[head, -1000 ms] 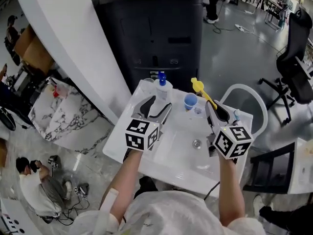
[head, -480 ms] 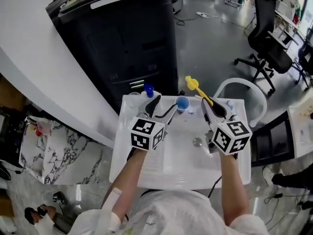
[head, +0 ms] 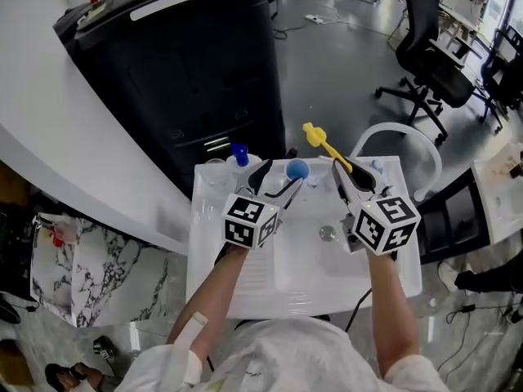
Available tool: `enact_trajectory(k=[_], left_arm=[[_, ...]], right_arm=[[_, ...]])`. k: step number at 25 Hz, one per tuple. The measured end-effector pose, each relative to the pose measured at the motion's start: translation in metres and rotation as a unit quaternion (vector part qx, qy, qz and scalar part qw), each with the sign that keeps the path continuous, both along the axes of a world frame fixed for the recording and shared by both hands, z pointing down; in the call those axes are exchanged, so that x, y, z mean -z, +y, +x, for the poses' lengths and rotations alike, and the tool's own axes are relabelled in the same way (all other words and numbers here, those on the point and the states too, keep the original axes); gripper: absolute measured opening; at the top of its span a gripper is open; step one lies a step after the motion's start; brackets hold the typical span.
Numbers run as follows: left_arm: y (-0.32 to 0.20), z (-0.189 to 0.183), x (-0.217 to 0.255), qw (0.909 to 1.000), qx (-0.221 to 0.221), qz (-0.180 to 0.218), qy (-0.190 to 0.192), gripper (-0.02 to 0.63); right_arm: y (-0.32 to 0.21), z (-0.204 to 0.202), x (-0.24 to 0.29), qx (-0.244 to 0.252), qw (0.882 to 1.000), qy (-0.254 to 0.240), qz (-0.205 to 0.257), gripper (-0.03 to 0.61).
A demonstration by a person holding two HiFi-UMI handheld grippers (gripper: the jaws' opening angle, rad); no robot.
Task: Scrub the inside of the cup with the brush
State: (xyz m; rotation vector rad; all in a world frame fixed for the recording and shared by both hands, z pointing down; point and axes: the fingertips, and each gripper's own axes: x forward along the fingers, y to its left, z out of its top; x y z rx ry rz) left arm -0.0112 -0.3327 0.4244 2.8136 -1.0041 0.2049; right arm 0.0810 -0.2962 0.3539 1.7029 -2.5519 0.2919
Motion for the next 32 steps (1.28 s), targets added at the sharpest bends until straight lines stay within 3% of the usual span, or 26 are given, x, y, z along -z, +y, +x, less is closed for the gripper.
enact_trajectory(k=[14,32], left_arm=[[-0.022,0.040,-0.075,0.9986,-0.030,-0.035,-0.029,0.423],[-0.051,0.054,-0.141,0.9936,-0.027,-0.066,-0.088,0.423]], right_arm=[[-0.008,0.007,-0.014,-0.004,1.000,0.013,-0.011,0.035],[-0.012,0.030,-0.015,-0.031,0.999,0.017,-0.014,0.035]])
